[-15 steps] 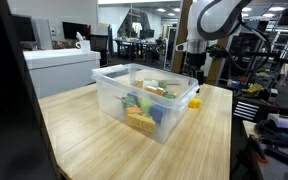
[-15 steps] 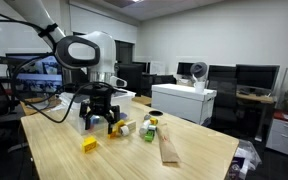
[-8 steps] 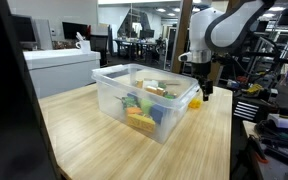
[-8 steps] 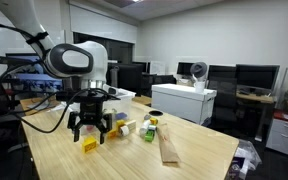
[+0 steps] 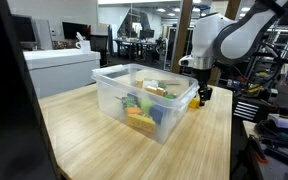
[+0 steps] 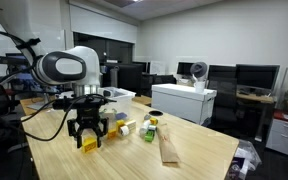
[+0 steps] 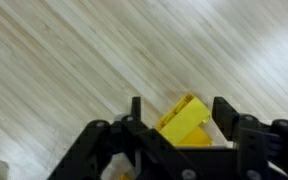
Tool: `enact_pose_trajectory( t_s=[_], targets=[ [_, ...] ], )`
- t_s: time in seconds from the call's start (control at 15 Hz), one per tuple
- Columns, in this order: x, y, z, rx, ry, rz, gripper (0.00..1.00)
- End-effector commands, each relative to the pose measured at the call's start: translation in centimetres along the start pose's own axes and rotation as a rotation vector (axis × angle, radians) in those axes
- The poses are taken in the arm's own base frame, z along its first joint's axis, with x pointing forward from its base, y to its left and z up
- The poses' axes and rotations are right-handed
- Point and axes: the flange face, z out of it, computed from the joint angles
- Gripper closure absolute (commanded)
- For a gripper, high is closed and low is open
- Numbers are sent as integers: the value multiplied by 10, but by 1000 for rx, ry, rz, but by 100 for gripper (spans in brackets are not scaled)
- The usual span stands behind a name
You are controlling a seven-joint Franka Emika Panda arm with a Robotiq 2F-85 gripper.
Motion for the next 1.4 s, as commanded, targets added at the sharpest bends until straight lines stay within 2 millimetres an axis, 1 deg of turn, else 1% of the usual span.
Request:
enact_pose_trajectory(
  t_s=[0.0, 0.2, 0.33, 0.4, 0.47, 0.6, 0.67, 0.73, 0.8, 0.87, 0.93, 1.07, 1.13, 1.27, 1.33],
  targets=[
    [1, -2, 0, -68, 33, 15, 56],
    [4, 3, 2, -107, 26, 40, 75],
    [2, 4, 2, -126, 24, 56, 92],
    [1, 5, 3, -132, 18, 64, 93],
    [0, 6, 3, -139, 13, 70, 91],
    [-2, 9, 2, -151, 5, 84, 90],
    [-5, 12, -1, -166, 0, 100, 91],
    [-7, 20, -6, -192, -11, 127, 91],
    [-11, 33, -16, -217, -25, 168, 90],
    [-13, 46, -31, -244, -16, 214, 90],
    [-11, 60, -50, -258, 20, 262, 91],
    [0, 77, -92, -272, 123, 328, 91],
    [10, 78, -118, -270, 188, 357, 91],
    [34, 64, -168, -260, 321, 373, 91],
    [47, 44, -187, -256, 376, 339, 91]
  ],
)
